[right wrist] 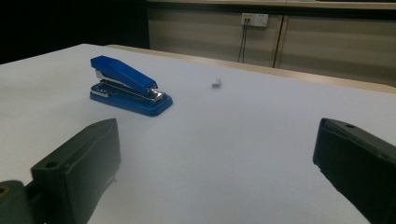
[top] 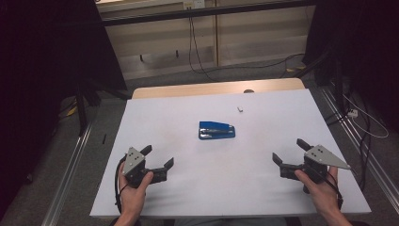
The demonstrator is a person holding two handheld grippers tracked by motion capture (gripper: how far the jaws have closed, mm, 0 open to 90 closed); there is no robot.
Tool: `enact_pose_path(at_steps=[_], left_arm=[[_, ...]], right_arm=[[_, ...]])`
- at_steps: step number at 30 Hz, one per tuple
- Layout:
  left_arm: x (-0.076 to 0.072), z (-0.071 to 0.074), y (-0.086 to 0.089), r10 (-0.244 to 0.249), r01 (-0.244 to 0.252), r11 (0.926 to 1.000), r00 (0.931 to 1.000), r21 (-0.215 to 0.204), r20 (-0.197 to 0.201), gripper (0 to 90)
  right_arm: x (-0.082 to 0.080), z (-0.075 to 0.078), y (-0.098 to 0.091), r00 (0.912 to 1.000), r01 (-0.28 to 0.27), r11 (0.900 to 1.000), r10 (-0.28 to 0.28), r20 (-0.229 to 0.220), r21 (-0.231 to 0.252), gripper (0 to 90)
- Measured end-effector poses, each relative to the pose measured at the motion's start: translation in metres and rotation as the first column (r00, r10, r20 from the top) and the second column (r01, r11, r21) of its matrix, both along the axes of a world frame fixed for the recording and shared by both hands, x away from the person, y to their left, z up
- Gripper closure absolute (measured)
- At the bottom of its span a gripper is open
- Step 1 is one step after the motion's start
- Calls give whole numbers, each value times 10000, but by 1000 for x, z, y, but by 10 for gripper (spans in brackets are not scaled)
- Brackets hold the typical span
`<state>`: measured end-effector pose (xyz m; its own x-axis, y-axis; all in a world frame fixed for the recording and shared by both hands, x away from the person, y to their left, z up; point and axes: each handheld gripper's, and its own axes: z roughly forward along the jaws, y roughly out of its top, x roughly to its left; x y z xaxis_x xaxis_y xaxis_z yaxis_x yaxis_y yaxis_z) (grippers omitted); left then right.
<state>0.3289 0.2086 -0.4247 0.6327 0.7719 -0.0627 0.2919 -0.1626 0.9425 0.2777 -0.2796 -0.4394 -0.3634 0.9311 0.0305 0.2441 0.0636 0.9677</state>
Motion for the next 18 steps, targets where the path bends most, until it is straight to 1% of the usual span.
enact_pose_path(at_steps=[1, 2, 5, 6, 10, 12, 16, 17, 18], left_arm=[[0, 0, 0, 3, -3, 10000, 10000, 25, -25, 48], [-1, 1, -1, 12, -13, 9999, 10000, 101, 83, 48], [-1, 1, -2, 39, -40, 10000, 10000, 78, 78, 48], [-1, 1, -2, 5, -7, 9999, 9999, 169, 101, 48], [-2, 2, -2, -100, 99, 9999, 9999, 48, 109, 48], [-2, 1, -3, -99, 97, 9999, 9998, 122, 159, 48], [-3, 1, -4, -127, 126, 9996, 9999, 266, 42, 49], [-2, 0, -3, -199, 196, 9988, 9998, 452, 70, 49], [-2, -1, -4, -222, 223, 9983, 9998, 539, -15, 49]], right_arm=[[0, -1, 0, 10000, -50, 10000, 50, -79, 79, 7], [0, -1, 0, 9999, -54, 9999, 55, -86, 97, 6], [-1, 0, 0, 9999, -66, 9999, 67, -76, 143, 6], [-1, 0, 0, 9999, -99, 9998, 100, -85, 157, 6], [-1, -1, 1, 9998, -187, 9998, 187, -33, 28, 6], [0, -1, 2, 9996, -272, 9996, 273, -77, 41, 6], [1, -1, 5, 9993, -363, 9993, 363, -116, -57, 6], [1, -1, 5, 9993, -363, 9993, 363, -116, -57, 6], [1, -1, 5, 9991, -408, 9991, 407, -100, -72, 6]])
